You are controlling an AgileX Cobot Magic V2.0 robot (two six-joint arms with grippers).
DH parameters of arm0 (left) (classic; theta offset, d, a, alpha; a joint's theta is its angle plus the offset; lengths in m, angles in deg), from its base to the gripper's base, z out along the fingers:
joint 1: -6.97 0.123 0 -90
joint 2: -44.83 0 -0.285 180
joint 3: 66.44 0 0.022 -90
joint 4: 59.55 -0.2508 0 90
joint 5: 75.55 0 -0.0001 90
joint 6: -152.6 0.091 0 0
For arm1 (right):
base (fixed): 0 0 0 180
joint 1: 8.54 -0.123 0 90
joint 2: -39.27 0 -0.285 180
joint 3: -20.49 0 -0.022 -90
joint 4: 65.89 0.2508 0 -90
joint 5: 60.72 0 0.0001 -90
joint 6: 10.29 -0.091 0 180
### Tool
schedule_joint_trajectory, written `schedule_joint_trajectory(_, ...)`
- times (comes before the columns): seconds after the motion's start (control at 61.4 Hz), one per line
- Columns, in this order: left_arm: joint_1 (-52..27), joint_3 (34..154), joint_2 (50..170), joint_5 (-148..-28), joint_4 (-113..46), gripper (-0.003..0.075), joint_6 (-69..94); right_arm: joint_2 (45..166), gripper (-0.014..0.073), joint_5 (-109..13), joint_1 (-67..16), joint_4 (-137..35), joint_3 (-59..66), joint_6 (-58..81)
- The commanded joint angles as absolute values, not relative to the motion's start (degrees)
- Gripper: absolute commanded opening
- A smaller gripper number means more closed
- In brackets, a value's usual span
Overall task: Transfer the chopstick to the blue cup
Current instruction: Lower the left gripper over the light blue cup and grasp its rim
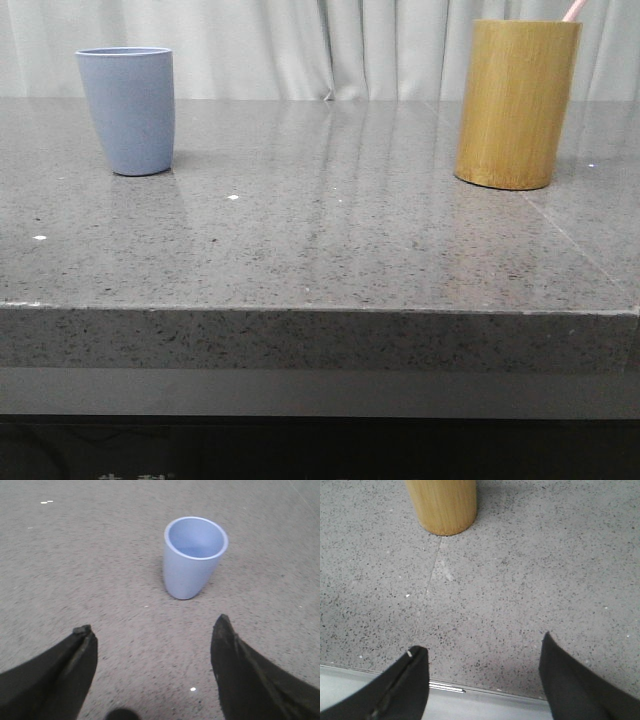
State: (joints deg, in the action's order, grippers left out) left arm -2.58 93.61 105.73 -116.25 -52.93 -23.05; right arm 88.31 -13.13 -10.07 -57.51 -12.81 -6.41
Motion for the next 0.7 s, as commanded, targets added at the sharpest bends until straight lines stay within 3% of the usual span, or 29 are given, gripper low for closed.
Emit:
schedule_joint_trajectory(0.0, -4.9, 98.9, 109.9, -113.5, -52.0, 0.0501, -22.0, 88.5, 0.051, -16.0, -9.8, -56.7, -10.8, -6.0)
schedule_joint_trajectory(0.684, -5.5, 138.3, 149.1, -134.3, -56.4, 0.0501, -22.0, 88.5, 0.051, -15.9, -9.8, -56.5, -10.8, -6.0)
